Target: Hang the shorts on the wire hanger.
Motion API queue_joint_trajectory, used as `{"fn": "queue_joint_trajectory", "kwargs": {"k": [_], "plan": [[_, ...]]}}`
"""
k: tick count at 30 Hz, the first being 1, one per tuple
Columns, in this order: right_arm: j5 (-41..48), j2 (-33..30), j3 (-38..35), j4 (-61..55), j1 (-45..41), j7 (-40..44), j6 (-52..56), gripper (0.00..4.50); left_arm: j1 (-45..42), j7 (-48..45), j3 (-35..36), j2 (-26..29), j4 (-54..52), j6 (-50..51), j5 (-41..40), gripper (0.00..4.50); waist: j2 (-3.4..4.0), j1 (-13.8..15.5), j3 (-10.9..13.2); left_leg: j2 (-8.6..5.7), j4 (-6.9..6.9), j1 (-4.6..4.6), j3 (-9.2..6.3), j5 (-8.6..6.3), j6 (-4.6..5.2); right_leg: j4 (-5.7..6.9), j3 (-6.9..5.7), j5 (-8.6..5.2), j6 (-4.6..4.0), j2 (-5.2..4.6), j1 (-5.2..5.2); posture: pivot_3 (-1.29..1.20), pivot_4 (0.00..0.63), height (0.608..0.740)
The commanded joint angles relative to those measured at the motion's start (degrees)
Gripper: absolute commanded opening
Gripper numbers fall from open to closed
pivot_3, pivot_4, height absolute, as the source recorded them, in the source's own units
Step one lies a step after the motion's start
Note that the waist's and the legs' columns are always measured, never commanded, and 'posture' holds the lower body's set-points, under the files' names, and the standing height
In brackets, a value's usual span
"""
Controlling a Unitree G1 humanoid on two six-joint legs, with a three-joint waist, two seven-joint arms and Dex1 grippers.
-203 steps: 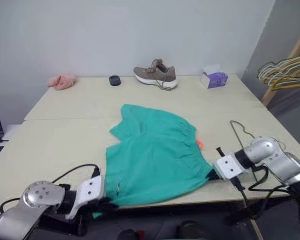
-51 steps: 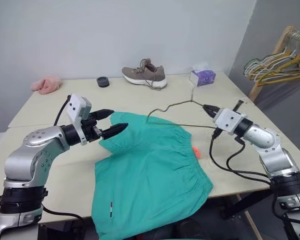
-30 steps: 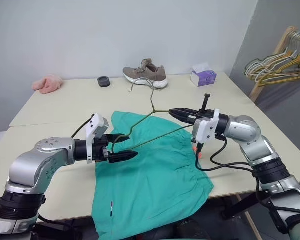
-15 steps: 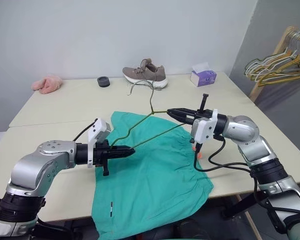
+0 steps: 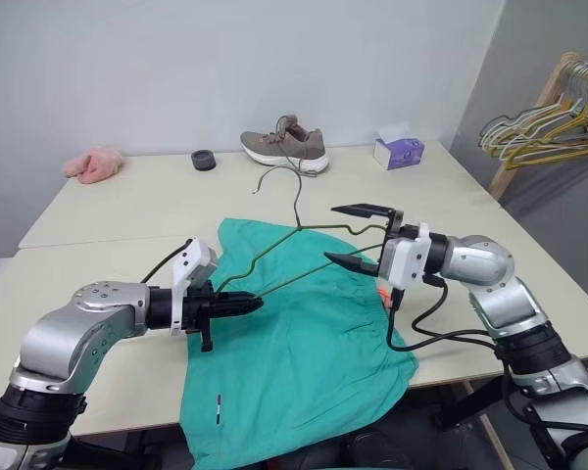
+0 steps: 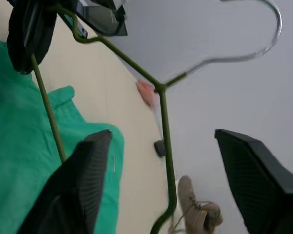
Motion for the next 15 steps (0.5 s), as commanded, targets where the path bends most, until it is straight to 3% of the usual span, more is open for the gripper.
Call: {"fn": "queue_joint_trajectory", "kwargs": {"k": [1,7,15], "plan": [[6.11,-4.27,-2.61,-5.57,1.53,4.75,14.91,4.47,-0.17,-1.56,0.11,1.92,-1.03,-4.79,2.81,0.0,0.01,0.12,0.0,-0.01,0.0,0.0,0.0,0.0,0.0,0.0,-0.04,0.0,0.0,-0.01,0.0,-0.24,0.0,0.74],[7.25,-9.4,-0.29,-11.24,2.85,10.52,29.91,4.47,-0.55,-5.35,-1.83,3.97,-0.35,-9.84,6.4,0.0,0.03,-0.24,0.01,0.0,-0.02,0.01,0.04,0.0,0.0,-0.01,-0.15,-0.01,-0.01,-0.01,-0.06,-0.26,0.0,0.74],[4.69,-10.69,5.83,-12.4,-2.14,17.78,38.97,4.47,-0.53,-7.81,-4.03,5.33,0.02,-14.74,10.77,0.0,0.05,-0.29,0.03,-0.01,-0.02,-0.02,0.07,0.0,0.0,-0.02,-0.15,-0.01,-0.01,0.0,-0.12,-0.26,0.0,0.74]]}}
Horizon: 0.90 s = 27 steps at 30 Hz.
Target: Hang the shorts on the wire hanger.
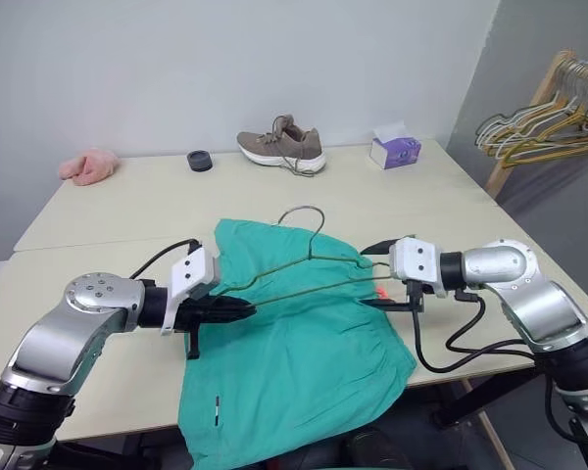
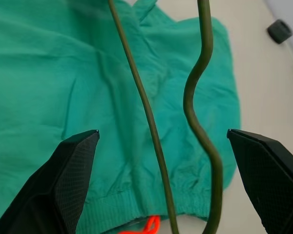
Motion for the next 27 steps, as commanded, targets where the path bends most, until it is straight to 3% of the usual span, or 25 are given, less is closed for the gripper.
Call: {"fn": "queue_joint_trajectory", "kwargs": {"k": [1,2,5,16,23,27], "plan": [[-0.01,-1.08,1.41,-2.11,-2.82,3.82,3.69,4.47,-0.83,-0.65,0.14,0.82,-0.51,-2.14,1.13,0.0,-0.01,0.03,0.0,0.0,0.0,-0.01,0.0,0.0,0.0,-0.01,0.0,0.0,0.0,0.0,0.0,-0.26,0.0,0.74],[-0.23,-0.89,1.69,-2.08,-3.19,4.08,4.41,4.47,-0.91,-0.8,0.05,0.84,-0.5,-2.29,1.27,0.0,-0.01,0.04,0.0,0.0,0.0,-0.05,-0.02,0.0,0.0,-0.01,-0.02,0.0,0.0,0.0,-0.04,-0.26,0.0,0.74],[-1.0,-0.72,4.11,-1.77,-4.79,6.34,7.67,3.86,-0.95,-1.11,0.02,0.91,-0.93,-2.53,1.6,0.0,-0.01,0.06,0.0,0.0,0.0,-0.15,-0.02,0.0,0.0,0.0,-0.02,0.0,0.01,0.0,-0.14,-0.25,0.0,0.74],[-4.56,1.29,7.06,0.98,-6.08,6.89,8.37,0.02,-0.12,-1.69,0.55,1.04,-1.58,-2.43,1.46,0.0,-0.01,0.09,0.0,0.0,0.0,-0.21,-0.01,0.0,0.0,0.02,-0.02,0.0,0.01,0.01,-0.19,-0.24,0.0,0.74],[-4.33,0.87,6.24,0.32,-5.17,7.91,8.18,0.02,0.46,-1.5,1.93,-0.47,-1.64,-1.49,-1.29,0.0,-0.01,0.1,0.0,0.0,0.01,-0.21,-0.02,0.0,0.0,0.03,-0.02,0.0,0.01,0.01,-0.2,-0.24,0.0,0.74],[-4.01,-0.44,5.3,-0.3,-4.12,8.81,7.1,0.0,0.03,-1.0,3.03,-1.44,-0.5,-0.99,-2.75,0.95,-0.01,0.1,-0.01,0.01,0.01,-0.23,-0.03,0.0,0.0,0.03,-0.03,0.0,0.01,0.01,-0.2,-0.25,0.0,0.74]]}}
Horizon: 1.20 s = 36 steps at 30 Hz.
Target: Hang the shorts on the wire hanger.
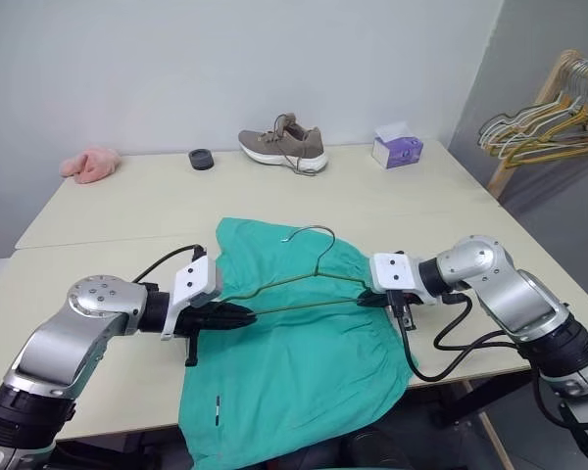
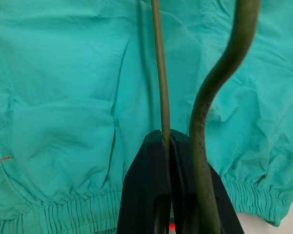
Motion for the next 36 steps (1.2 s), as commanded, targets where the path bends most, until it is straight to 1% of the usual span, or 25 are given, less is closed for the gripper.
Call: {"fn": "queue_joint_trajectory", "kwargs": {"k": [1,3,8,12,17,22,25,27,31,36], "plan": [[0.65,-1.52,-2.12,-1.74,0.22,1.03,-1.63,0.0,-0.92,0.12,2.75,-0.18,-0.31,-0.22,-1.88,1.28,0.0,-0.01,0.0,0.0,0.0,0.0,0.0,0.0,0.0,0.0,0.0,0.0,0.0,0.0,0.0,-0.25,0.0,0.74],[0.79,-2.16,-2.5,-2.09,0.71,1.39,-2.05,0.0,-1.03,0.55,3.24,-0.65,0.12,-0.56,-2.03,1.88,0.0,-0.02,0.0,0.0,0.0,0.0,0.0,0.0,0.0,0.0,0.0,0.0,0.0,0.0,0.0,-0.25,0.0,0.74],[2.43,-5.26,-4.6,-3.54,3.55,2.35,-0.87,0.0,-3.89,5.4,6.48,-4.33,4.79,-1.95,-1.71,3.41,-0.03,0.06,-0.02,-0.01,0.05,0.0,-0.01,0.0,0.0,0.02,-0.01,0.0,0.0,0.0,0.01,-0.26,0.0,0.74],[4.69,-8.11,-7.9,-4.67,7.84,1.73,2.62,0.0,-5.05,6.9,8.73,-4.89,7.07,-0.13,-3.09,3.41,-0.05,-0.06,-0.03,-0.01,0.05,0.0,-0.01,0.0,0.0,0.01,-0.01,0.0,0.0,0.0,0.03,-0.28,0.0,0.74],[8.8,-11.08,-15.91,-5.1,16.16,-1.82,9.8,0.0,-4.32,7.04,9.57,-4.36,8.85,0.28,-3.31,3.41,-0.05,-0.19,-0.03,-0.01,0.03,0.0,-0.01,0.0,0.0,0.01,-0.02,0.0,0.0,0.0,0.01,-0.31,0.0,0.74],[13.2,-12.42,-25.11,-5.3,24.21,-5.81,18.41,0.0,-3.78,6.0,9.23,-3.84,10.13,1.07,-3.23,3.41,-0.06,-0.71,-0.04,-0.02,0.07,0.02,0.0,0.0,0.0,0.02,-0.01,0.01,0.0,-0.01,0.05,-0.33,0.0,0.74],[15.78,-12.8,-30.31,-4.89,28.83,-7.79,22.99,0.0,-3.79,4.12,8.19,-3.16,10.09,2.57,-3.7,3.93,-0.08,-1.18,-0.05,-0.02,0.07,0.02,-0.02,0.0,0.0,0.01,-0.02,0.0,0.0,-0.01,0.06,-0.34,0.0,0.74],[16.94,-13.24,-33.13,-4.97,31.18,-8.63,24.85,0.0,-4.02,3.59,7.78,-3.08,9.8,2.37,-3.29,4.49,-0.07,-1.62,-0.05,-0.02,0.06,0.01,-0.02,0.0,0.0,0.01,-0.02,0.0,0.0,-0.01,0.05,-0.35,0.0,0.74],[18.77,-14.25,-38.15,-4.39,35.15,-9.81,27.74,0.0,-5.26,3.88,7.32,-3.37,11.11,1.16,-1.8,4.49,-0.08,-2.61,-0.05,-0.03,0.07,0.03,-0.02,0.0,0.0,0.01,0.0,0.0,0.0,-0.01,0.07,-0.36,0.0,0.74],[20.04,-15.45,-40.26,-5.82,39.32,-10.3,29.45,0.0,-6.08,3.34,6.97,-3.38,11.76,0.24,-1.1,4.49,-0.1,-3.99,-0.06,-0.03,0.06,0.08,-0.05,0.0,0.0,0.0,-0.01,0.0,0.0,-0.01,0.13,-0.37,0.0,0.74]]}}
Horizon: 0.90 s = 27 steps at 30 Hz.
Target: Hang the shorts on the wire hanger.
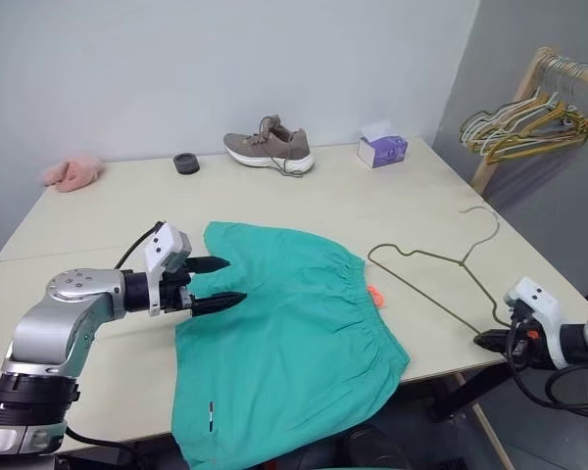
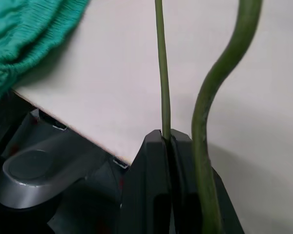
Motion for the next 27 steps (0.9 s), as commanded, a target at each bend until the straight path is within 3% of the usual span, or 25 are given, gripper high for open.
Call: {"fn": "queue_joint_trajectory", "kwargs": {"k": [1,10,27], "plan": [[1.6,-1.53,-1.97,-2.23,1.6,-0.3,0.55,0.0,-1.75,-0.3,0.44,0.5,-0.08,-1.45,0.41,4.49,0.0,-0.69,0.0,0.0,0.0,0.0,0.0,0.0,0.0,0.0,0.01,0.0,0.0,0.0,0.0,-0.37,0.0,0.74],[3.9,-1.12,3.92,-4.94,-0.29,-0.87,1.91,0.0,-0.95,-1.05,-0.31,0.77,-0.96,-2.32,0.98,4.49,-0.07,-3.23,0.05,-0.01,-0.01,0.17,-0.03,0.0,0.0,0.0,0.06,0.0,0.01,-0.01,0.18,-0.36,0.0,0.74],[6.55,-5.38,6.26,-6.43,-0.56,1.11,0.26,0.0,1.69,-1.67,0.02,1.17,-2.31,-3.02,1.38,4.49,-0.34,-3.31,0.21,0.0,-0.06,0.2,-0.07,0.0,0.0,-0.06,0.13,-0.02,0.0,-0.01,0.2,-0.34,0.0,0.74]]}}
